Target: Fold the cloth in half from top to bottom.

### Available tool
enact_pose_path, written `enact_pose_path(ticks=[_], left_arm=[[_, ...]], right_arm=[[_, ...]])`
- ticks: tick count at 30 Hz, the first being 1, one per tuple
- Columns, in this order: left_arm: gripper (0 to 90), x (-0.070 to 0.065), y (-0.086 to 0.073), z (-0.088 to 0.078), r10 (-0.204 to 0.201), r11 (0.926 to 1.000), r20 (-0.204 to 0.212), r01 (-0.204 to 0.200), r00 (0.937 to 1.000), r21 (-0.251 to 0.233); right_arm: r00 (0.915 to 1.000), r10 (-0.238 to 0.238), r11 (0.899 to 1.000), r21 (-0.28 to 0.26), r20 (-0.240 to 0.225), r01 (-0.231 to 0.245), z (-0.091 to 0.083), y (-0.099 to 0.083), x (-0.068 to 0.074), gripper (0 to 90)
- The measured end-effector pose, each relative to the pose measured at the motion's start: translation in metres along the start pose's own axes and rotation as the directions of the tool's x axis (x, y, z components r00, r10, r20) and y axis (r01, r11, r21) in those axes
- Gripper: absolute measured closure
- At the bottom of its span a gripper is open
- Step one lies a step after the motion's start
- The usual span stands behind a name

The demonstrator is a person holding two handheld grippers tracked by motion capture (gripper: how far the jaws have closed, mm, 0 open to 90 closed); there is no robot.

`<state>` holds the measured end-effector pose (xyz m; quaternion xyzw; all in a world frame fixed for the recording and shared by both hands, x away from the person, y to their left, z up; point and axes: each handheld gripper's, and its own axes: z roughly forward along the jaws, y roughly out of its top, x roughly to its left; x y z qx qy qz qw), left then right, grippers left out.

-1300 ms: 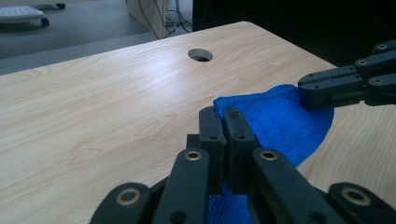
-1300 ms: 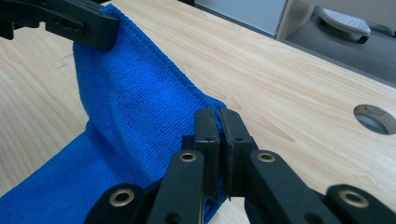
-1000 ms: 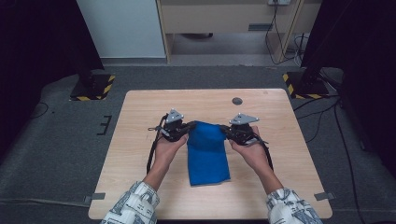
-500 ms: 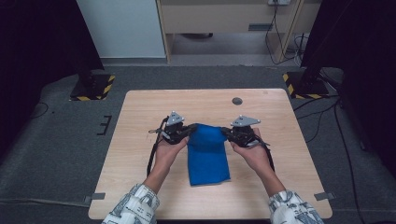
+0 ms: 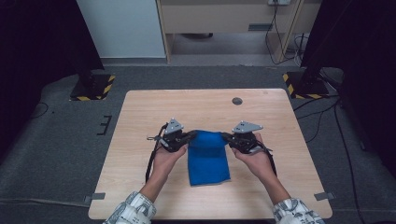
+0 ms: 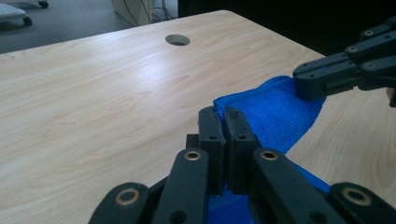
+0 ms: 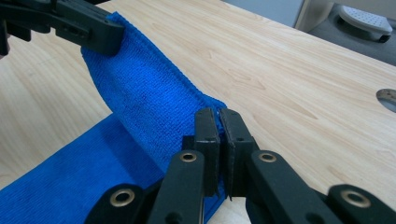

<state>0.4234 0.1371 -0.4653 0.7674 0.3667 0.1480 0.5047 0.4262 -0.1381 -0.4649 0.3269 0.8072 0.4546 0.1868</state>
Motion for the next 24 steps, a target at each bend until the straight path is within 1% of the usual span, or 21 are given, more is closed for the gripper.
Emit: enact_pose_path(ticks=[3,6,10,12,15,18,20,22,24], left_arm=[[86.7,0.0,-0.005,-0.004,0.004,1.0,0.001,-0.004,1.0,0.001],[86.7,0.0,-0.007,-0.007,-0.001,1.0,0.003,0.001,1.0,0.002],[86.5,-0.002,-0.012,-0.009,-0.003,1.0,0.005,0.003,1.0,0.006],[86.2,-0.003,-0.018,-0.01,0.0,0.9999,0.009,-0.001,1.0,0.011],[86.1,-0.002,-0.024,-0.012,-0.019,0.9997,0.019,0.019,0.9996,0.018],[86.2,-0.004,-0.023,-0.014,-0.012,0.9999,0.02,0.012,0.9997,0.009],[86.1,-0.007,-0.022,-0.015,-0.003,1.0,0.023,0.003,0.9997,0.006],[85.9,-0.009,-0.025,-0.016,-0.001,0.9999,0.026,0.001,0.9996,0.01],[85.7,-0.012,-0.031,-0.015,-0.003,0.9998,0.03,0.002,0.9995,0.021]], right_arm=[[0.9999,-0.001,1.0,0.001,-0.014,0.001,-0.002,-0.003,0.005,86.6],[0.9993,-0.018,1.0,0.005,-0.033,0.019,-0.003,-0.009,0.013,86.5],[0.999,-0.026,1.0,0.012,-0.036,0.027,-0.005,-0.011,0.017,86.5],[0.9987,-0.034,0.999,0.02,-0.038,0.035,-0.004,-0.014,0.02,86.4],[0.9981,-0.039,0.999,0.027,-0.048,0.04,-0.004,-0.016,0.022,86.4],[0.9981,-0.041,0.999,0.026,-0.046,0.042,-0.006,-0.016,0.024,86.3],[0.9978,-0.052,0.998,0.021,-0.04,0.053,-0.009,-0.014,0.025,86.3],[0.9973,-0.062,0.998,0.026,-0.04,0.063,-0.01,-0.016,0.026,86.2],[0.9971,-0.063,0.997,0.035,-0.043,0.065,-0.011,-0.02,0.027,86.1]])
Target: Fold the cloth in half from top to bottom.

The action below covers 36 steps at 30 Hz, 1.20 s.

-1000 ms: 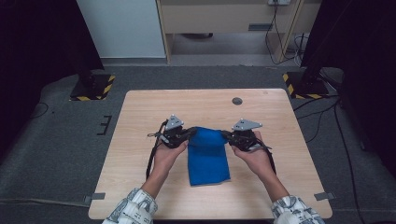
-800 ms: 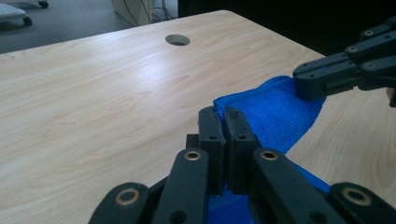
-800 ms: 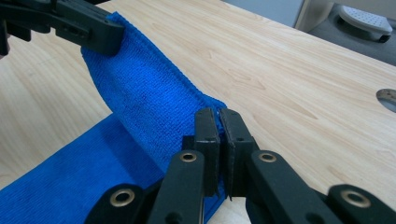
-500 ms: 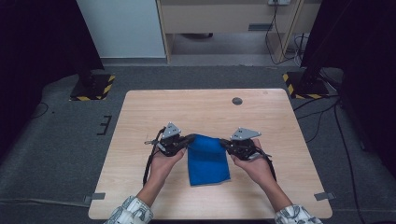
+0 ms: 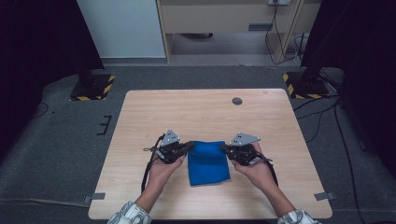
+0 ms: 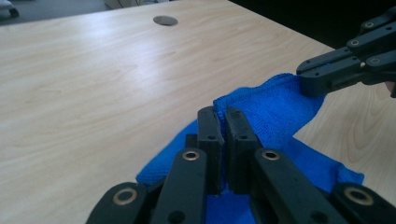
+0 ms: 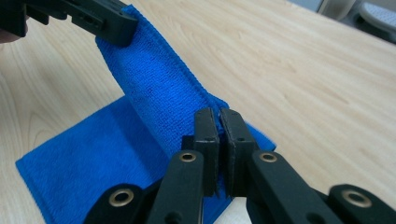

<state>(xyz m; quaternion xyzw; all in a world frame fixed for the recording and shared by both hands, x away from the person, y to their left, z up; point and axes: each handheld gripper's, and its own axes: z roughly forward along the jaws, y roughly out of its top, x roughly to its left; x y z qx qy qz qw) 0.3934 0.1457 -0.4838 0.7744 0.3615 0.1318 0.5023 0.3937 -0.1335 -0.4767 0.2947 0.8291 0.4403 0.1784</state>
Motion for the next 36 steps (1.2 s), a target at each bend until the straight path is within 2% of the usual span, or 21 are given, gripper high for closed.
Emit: enact_pose_path(ticks=[7,8,13,19,21,23,25,28,33,36], left_arm=[[85.7,-0.006,-0.004,-0.007,-0.013,0.9999,0.016,0.013,0.9998,-0.009],[85.7,-0.008,-0.005,-0.008,-0.005,1.0,0.015,0.005,0.9999,-0.006],[84.9,-0.011,-0.016,-0.007,0.017,0.9992,0.014,-0.018,0.9998,0.034],[83.8,-0.013,-0.022,-0.006,0.017,0.9983,0.017,-0.018,0.9997,0.055],[80.5,-0.017,-0.026,-0.007,0.018,0.9971,0.012,-0.018,0.9998,0.074],[69.6,-0.019,-0.031,-0.008,0.012,0.9962,-0.002,-0.011,0.9999,0.087],[66.9,-0.02,-0.035,-0.011,0.006,0.9958,0.005,-0.007,1.0,0.091],[56.8,-0.022,-0.037,-0.015,0.002,0.9961,0.001,-0.002,1.0,0.089],[50.6,-0.026,-0.035,-0.023,-0.005,0.9979,0.017,0.004,0.9998,0.065],[49.4,-0.026,-0.033,-0.027,-0.01,0.9991,0.012,0.009,0.9999,0.041]], right_arm=[[0.9998,-0.006,1.0,0.004,-0.016,0.006,-0.004,-0.009,0.006,85.5],[0.9998,-0.006,1.0,0.004,-0.02,0.006,-0.006,-0.01,0.008,85.5],[0.9994,-0.011,1.0,0.019,-0.034,0.011,-0.004,-0.019,0.012,85.0],[0.9992,-0.008,0.999,0.034,-0.039,0.009,0.0,-0.026,0.013,84.8],[0.999,-0.01,0.999,0.041,-0.043,0.012,-0.001,-0.026,0.014,84.4],[0.9989,-0.018,0.999,0.05,-0.044,0.02,-0.003,-0.028,0.015,83.1],[0.9988,-0.016,0.998,0.055,-0.047,0.019,-0.005,-0.031,0.016,81.2],[0.9981,-0.017,0.998,0.064,-0.06,0.021,-0.007,-0.037,0.019,78.9],[0.9965,-0.032,0.997,0.069,-0.077,0.037,-0.01,-0.041,0.024,80.5],[0.9954,-0.036,0.997,0.072,-0.089,0.043,-0.01,-0.042,0.027,82.0]])
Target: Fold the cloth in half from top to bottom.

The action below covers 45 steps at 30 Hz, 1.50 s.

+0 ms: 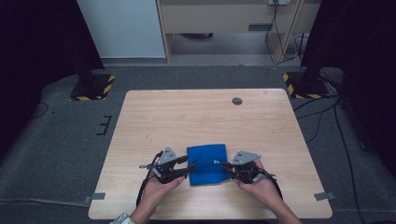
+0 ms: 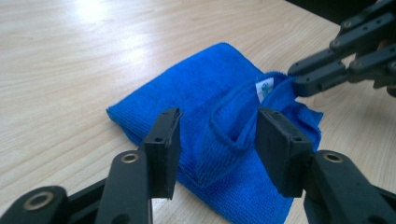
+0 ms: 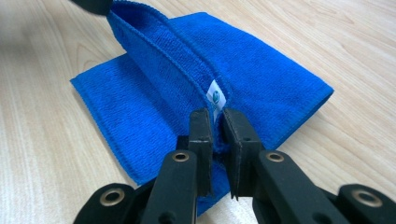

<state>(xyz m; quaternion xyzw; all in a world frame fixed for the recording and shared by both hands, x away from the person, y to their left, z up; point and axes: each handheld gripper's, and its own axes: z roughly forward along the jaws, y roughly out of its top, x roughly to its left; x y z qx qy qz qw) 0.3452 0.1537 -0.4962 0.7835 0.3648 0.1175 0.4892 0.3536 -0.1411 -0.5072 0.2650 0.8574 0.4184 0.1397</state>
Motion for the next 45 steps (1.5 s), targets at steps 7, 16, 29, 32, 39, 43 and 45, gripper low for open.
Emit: enact_pose_path(ticks=[7,16,29,32,39,43,45], left_arm=[[43.5,0.011,0.003,-0.001,-0.021,0.9979,-0.107,0.015,0.994,-0.062],[39.3,0.008,-0.007,0.015,0.008,0.9989,-0.087,-0.004,0.9962,0.046],[35.5,-0.001,-0.017,0.02,0.063,0.9868,-0.073,-0.051,0.9953,0.154],[34.0,0.0,-0.019,0.022,0.06,0.9835,-0.087,-0.044,0.9944,0.175],[23.7,-0.001,-0.014,0.02,0.063,0.99,-0.105,-0.049,0.9924,0.132],[16.4,0.002,-0.011,0.019,0.042,0.9922,-0.116,-0.028,0.9924,0.121],[14.3,0.003,-0.011,0.02,0.035,0.9926,-0.129,-0.019,0.991,0.12]], right_arm=[[1.0,0.002,1.0,0.022,0.004,-0.002,-0.006,-0.004,0.005,70.6],[0.9978,0.065,0.997,-0.035,-0.014,-0.065,-0.018,0.001,0.004,55.9],[0.9961,0.068,0.997,0.044,0.056,-0.07,0.012,-0.001,-0.003,50.0],[0.9973,0.051,0.997,0.058,0.052,-0.055,0.01,-0.005,0.001,49.1],[0.9961,0.06,0.997,0.052,0.065,-0.064,0.012,-0.004,-0.001,35.1],[0.9913,0.098,0.994,0.045,0.087,-0.103,0.012,-0.002,-0.005,25.0],[0.9895,0.115,0.992,0.047,0.087,-0.12,0.012,-0.001,-0.007,21.3]])
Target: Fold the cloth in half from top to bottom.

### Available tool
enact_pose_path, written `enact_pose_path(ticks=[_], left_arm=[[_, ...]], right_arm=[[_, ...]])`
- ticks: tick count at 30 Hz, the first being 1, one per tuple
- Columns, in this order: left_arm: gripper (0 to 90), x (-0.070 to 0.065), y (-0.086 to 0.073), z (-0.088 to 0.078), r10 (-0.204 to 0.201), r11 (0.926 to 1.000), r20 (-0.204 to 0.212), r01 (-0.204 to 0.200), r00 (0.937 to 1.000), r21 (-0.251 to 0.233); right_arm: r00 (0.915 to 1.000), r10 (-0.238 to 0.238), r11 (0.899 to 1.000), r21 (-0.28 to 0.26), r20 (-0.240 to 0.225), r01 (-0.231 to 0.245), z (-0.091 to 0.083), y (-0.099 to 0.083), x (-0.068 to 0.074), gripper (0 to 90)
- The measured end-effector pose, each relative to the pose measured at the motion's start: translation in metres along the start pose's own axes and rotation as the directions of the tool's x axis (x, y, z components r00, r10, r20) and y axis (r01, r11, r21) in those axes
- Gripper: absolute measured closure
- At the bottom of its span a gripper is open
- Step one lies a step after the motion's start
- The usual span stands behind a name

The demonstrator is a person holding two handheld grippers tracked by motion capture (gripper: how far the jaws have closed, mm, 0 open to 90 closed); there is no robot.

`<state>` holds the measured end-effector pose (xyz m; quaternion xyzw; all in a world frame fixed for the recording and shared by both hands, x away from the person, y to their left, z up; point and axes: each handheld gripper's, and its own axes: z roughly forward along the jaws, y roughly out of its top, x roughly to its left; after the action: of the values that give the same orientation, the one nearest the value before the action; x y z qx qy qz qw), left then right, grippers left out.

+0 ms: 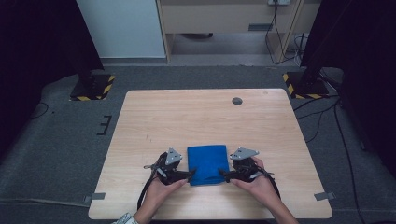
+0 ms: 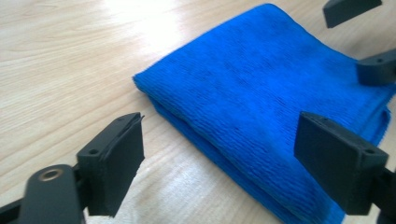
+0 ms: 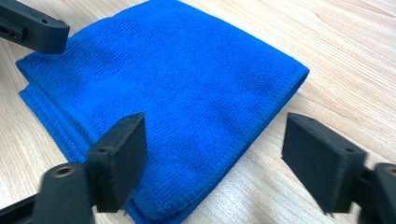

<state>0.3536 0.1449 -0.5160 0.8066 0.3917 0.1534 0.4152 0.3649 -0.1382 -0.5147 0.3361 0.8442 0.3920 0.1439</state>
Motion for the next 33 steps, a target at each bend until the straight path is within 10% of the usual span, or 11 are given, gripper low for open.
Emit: enact_pose_path(ticks=[33], left_arm=[[6.3,0.035,0.003,-0.016,-0.016,0.9999,0.009,0.016,0.9998,-0.003]], right_arm=[[0.9939,0.095,0.992,-0.083,0.055,-0.09,-0.028,-0.009,-0.043,9.6]])
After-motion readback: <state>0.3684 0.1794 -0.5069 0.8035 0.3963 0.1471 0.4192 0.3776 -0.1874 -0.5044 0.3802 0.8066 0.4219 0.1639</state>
